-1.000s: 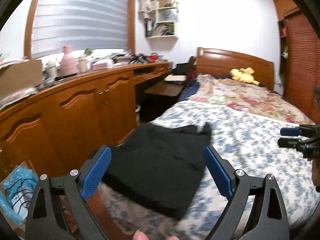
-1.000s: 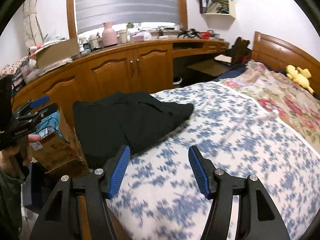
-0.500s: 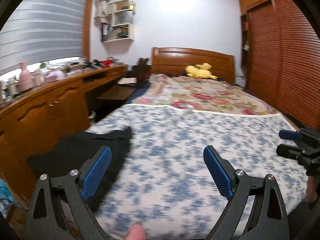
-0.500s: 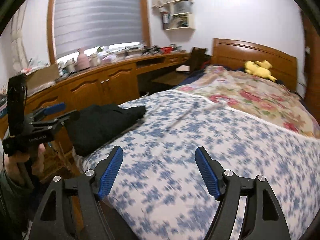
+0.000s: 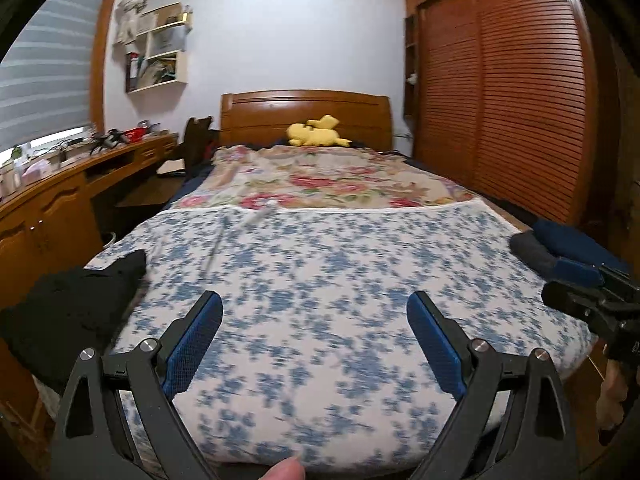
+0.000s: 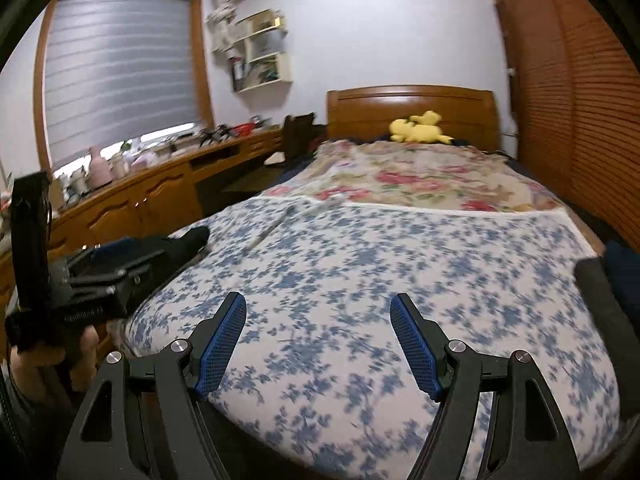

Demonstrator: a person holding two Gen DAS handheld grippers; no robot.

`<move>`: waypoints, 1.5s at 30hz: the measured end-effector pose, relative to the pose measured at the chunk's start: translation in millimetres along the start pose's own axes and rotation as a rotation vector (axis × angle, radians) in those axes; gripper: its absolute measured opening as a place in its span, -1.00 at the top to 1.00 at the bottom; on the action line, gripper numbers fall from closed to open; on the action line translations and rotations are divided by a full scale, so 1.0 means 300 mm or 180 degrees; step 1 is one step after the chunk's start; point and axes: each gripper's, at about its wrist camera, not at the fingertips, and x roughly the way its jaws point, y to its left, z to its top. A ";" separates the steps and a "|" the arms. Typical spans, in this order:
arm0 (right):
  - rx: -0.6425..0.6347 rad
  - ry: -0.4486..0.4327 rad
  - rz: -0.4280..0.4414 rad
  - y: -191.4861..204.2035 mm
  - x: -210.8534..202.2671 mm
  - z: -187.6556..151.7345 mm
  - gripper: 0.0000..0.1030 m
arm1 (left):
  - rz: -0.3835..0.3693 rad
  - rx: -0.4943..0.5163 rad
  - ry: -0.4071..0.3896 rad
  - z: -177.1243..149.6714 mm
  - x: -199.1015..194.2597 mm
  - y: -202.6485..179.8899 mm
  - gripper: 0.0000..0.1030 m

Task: Fold large clothes

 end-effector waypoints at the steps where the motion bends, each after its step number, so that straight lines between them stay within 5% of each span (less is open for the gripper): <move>1: 0.0018 -0.0026 -0.0037 -0.005 -0.022 -0.013 -0.48 | -0.0025 0.0010 0.0002 0.002 -0.006 -0.016 -0.82; 16: 0.0115 -0.0298 -0.0341 0.008 -0.139 -0.121 -0.48 | -0.0191 0.0032 -0.0058 -0.001 -0.090 -0.124 -0.82; 45: 0.0119 -0.0262 -0.0308 -0.055 -0.159 -0.118 -0.48 | -0.0173 0.0042 -0.0123 0.012 -0.127 -0.108 -0.82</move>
